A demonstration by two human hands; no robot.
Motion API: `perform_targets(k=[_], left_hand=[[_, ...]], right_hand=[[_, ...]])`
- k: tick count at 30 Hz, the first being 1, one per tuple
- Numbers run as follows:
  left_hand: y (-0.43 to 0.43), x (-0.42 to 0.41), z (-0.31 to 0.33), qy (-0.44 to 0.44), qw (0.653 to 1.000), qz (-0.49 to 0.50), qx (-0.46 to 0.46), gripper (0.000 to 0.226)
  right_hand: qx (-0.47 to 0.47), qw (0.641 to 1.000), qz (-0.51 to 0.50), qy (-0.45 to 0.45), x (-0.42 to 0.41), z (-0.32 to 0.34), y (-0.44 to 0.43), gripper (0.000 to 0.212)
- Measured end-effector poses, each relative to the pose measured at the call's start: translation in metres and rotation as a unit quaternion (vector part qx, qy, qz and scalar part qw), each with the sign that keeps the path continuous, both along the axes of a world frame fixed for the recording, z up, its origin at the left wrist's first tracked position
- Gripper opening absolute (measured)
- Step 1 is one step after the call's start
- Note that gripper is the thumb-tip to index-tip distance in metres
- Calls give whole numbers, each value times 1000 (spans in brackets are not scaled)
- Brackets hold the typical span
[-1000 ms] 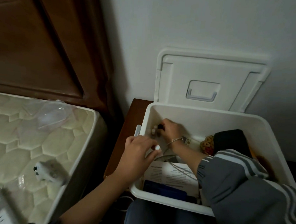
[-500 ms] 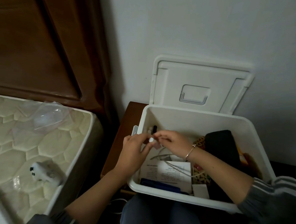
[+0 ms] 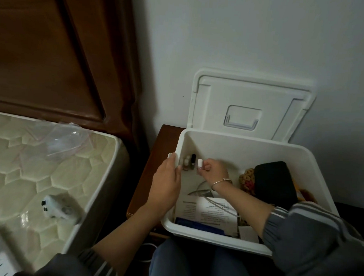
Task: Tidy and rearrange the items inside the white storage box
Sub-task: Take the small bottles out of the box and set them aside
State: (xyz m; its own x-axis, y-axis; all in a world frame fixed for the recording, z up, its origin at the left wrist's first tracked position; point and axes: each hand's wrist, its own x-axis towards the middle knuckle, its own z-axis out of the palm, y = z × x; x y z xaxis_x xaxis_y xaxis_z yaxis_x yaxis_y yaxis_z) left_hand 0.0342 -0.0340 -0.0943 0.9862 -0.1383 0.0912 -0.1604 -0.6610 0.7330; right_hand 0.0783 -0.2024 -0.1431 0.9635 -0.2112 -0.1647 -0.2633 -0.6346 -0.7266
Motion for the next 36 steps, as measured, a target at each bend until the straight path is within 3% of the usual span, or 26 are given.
perform_targets(k=[5,11,24,36], left_hand=[[1,-2,-3,3,1000,18,-15,41],[2,-1,-7,21,999,30,-27,47],[2,0,-10,27,998,40,-40,47],[2,1,-11,26,998,35,-42,46]], right_hand=[[-104,995,4,3,17,-23,9,45],[-144,990,7,8,22,-39,21,48],[-73,997,-31,9,32,-49,27,31],[-87,995,-34,31,29,-38,25,19]])
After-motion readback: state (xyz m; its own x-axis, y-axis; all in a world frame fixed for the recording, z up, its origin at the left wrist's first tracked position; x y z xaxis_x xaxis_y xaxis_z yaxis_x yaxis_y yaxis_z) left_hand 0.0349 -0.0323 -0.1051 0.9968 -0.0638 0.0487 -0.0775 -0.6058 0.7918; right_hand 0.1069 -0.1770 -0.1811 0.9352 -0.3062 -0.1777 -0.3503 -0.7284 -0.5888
